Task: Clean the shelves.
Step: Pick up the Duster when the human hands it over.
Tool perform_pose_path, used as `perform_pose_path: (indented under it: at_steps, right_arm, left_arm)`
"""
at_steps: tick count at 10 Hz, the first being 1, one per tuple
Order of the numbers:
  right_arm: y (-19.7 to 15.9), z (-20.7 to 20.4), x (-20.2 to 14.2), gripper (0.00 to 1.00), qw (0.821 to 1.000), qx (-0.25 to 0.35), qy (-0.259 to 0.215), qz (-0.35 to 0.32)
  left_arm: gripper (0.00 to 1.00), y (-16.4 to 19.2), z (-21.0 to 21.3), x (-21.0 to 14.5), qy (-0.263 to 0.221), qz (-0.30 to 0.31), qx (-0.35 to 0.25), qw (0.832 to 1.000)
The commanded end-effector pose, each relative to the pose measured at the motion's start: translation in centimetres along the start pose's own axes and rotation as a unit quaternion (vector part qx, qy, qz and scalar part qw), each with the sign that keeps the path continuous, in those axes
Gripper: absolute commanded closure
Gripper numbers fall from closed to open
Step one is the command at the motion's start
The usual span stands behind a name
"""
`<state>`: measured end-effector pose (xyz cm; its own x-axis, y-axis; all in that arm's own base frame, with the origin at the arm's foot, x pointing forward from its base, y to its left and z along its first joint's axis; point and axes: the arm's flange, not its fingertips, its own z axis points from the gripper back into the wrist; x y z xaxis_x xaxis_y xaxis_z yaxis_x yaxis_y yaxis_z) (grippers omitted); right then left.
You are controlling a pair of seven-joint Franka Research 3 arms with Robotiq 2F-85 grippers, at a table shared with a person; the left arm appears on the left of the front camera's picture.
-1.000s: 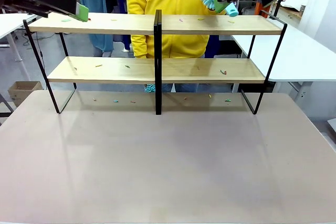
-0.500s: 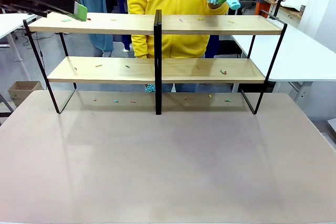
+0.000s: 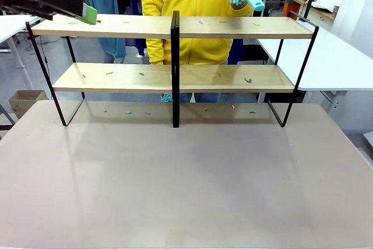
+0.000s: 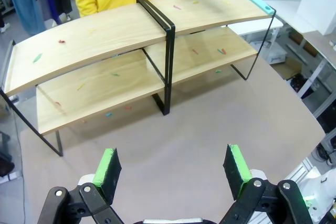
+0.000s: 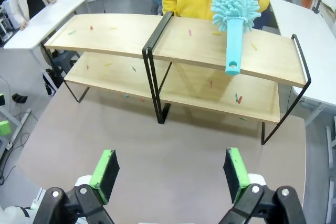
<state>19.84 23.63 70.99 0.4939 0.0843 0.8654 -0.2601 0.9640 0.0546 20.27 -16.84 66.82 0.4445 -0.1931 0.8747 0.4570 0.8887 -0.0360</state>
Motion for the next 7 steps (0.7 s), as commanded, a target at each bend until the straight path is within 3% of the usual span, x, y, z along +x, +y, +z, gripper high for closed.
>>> perform_pose_path:
  at_steps: [1, 7]
  right_arm:
    - [0.1, -0.8, -0.3, 0.0, 1.0, -0.01, -0.007, -0.012]
    - [0.0, -1.6, -2.4, 0.0, 1.0, -0.001, 0.007, -0.013]
  left_arm:
    - [0.0, 0.8, -0.5, -1.9, 0.002, -0.007, -0.008, 1.0]
    - [0.0, 1.0, -0.7, -2.0, 0.008, -0.008, -0.008, 1.0]
